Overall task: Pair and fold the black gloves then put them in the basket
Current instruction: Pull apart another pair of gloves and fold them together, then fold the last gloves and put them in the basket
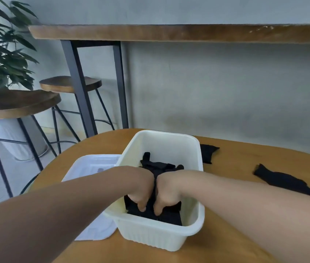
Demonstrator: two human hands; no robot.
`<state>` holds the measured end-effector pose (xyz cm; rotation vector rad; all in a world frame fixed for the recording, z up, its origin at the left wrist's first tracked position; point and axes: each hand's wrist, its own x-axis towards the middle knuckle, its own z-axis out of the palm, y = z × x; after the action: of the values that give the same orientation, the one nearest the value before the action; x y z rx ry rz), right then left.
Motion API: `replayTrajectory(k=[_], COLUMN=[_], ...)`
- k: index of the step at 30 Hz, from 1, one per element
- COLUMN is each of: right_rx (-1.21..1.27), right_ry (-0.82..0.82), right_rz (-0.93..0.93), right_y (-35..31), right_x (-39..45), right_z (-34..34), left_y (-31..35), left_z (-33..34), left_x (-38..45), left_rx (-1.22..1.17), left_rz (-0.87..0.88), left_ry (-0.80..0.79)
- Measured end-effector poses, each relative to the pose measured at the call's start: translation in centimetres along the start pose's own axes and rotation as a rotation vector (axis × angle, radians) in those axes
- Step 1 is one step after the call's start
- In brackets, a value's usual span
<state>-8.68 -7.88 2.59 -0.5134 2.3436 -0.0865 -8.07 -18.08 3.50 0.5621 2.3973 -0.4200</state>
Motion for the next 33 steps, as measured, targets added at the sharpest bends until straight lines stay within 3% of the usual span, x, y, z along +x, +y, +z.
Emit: replayTrajectory(k=[6,12,18,27,30,33], right_rx=[-0.108,-0.224,-0.289,-0.095,-0.056,0.052], right_ry=[-0.02,0.101,0.022,0.02,0.167,0.439], right_rz=[0.079,0.089,0.126,0.134,0.136,0.128], right_y=[-0.2,-0.6,-0.9,-0.3,0.0,1.8], right_x=[1.9,1.8,2.3,0.8,-1.5,-4.4], right_z=[0.9,0.4,0.6,-0.7,-2.9,-4.8], left_y=[0.2,-0.6,-0.7,-0.3,-0.4,-0.7], left_z=[1.7,1.9,2.4,1.0,-0.7,-3.1], left_x=[2.2,2.6,2.8,1.4,0.3,-0.2], left_rx=[0.037,0.026,0.037,-0.026,0.043,-0.058], left_rz=[-0.033,-0.097,-0.097,-0.162,-0.169,-0.244], left_ry=[0.07,0.171,0.163,0.133,0.196,0.375])
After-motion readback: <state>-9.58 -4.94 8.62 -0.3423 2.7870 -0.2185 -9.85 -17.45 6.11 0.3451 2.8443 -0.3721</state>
